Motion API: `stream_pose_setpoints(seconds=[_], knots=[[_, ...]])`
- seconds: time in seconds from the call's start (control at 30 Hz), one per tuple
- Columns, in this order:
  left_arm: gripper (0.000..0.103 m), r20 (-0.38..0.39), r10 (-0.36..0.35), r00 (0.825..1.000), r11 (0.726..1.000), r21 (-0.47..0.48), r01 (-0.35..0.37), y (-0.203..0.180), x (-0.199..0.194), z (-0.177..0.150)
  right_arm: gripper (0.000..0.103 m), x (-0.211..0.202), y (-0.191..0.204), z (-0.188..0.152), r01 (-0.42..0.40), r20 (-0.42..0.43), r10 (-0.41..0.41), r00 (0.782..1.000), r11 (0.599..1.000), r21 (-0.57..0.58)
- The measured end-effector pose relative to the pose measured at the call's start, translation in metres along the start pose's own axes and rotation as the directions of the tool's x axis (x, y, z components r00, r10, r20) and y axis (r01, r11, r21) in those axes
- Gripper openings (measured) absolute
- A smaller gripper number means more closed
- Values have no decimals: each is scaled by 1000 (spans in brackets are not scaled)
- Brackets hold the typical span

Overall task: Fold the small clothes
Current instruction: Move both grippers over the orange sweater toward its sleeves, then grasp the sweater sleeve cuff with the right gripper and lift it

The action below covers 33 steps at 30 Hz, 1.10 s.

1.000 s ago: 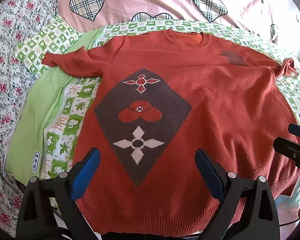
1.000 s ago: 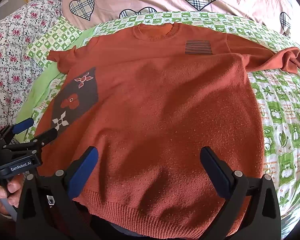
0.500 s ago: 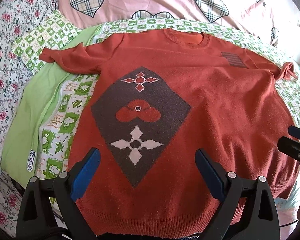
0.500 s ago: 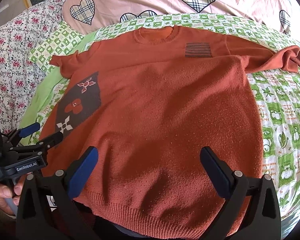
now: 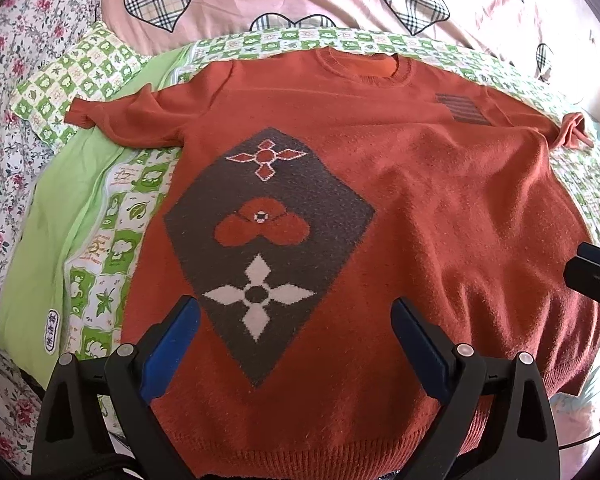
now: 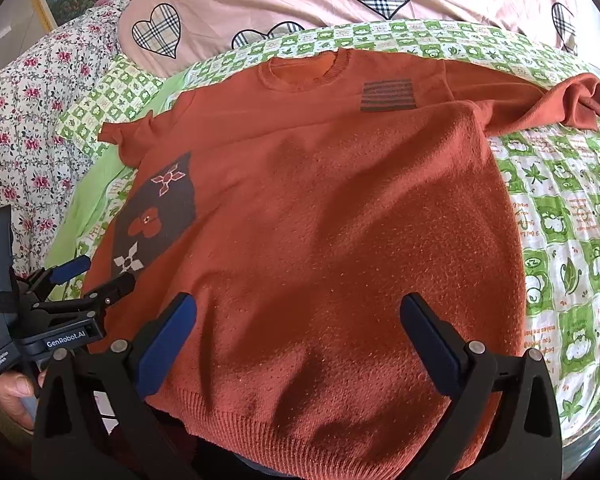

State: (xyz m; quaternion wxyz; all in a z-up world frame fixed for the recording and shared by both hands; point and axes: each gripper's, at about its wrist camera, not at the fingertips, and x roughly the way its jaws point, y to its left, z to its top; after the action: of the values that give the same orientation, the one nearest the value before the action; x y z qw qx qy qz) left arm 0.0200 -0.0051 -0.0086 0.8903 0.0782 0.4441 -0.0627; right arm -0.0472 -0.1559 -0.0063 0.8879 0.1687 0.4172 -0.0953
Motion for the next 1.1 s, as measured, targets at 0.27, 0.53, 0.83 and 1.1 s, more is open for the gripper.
stream_pose_setpoints(seconds=[0.27,0.53,0.83,1.1], knots=[[97,-26,-20,999,1000,-13,20,2,10,6,102,0,-13,6,-13,20,13,1000,999,33],[97,-64,-28,998,999,-18,27,2,21,15,102,-4,-39,20,6,37,-9,999,995,96],[97,-61,-27,998,1000,-14,26,-1,26,32,102,-10,-60,36,22,52,-29,998,990,137],[97,-27,-28,999,1000,-3,28,-3,29,54,102,-13,-79,46,8,73,-19,997,987,160]])
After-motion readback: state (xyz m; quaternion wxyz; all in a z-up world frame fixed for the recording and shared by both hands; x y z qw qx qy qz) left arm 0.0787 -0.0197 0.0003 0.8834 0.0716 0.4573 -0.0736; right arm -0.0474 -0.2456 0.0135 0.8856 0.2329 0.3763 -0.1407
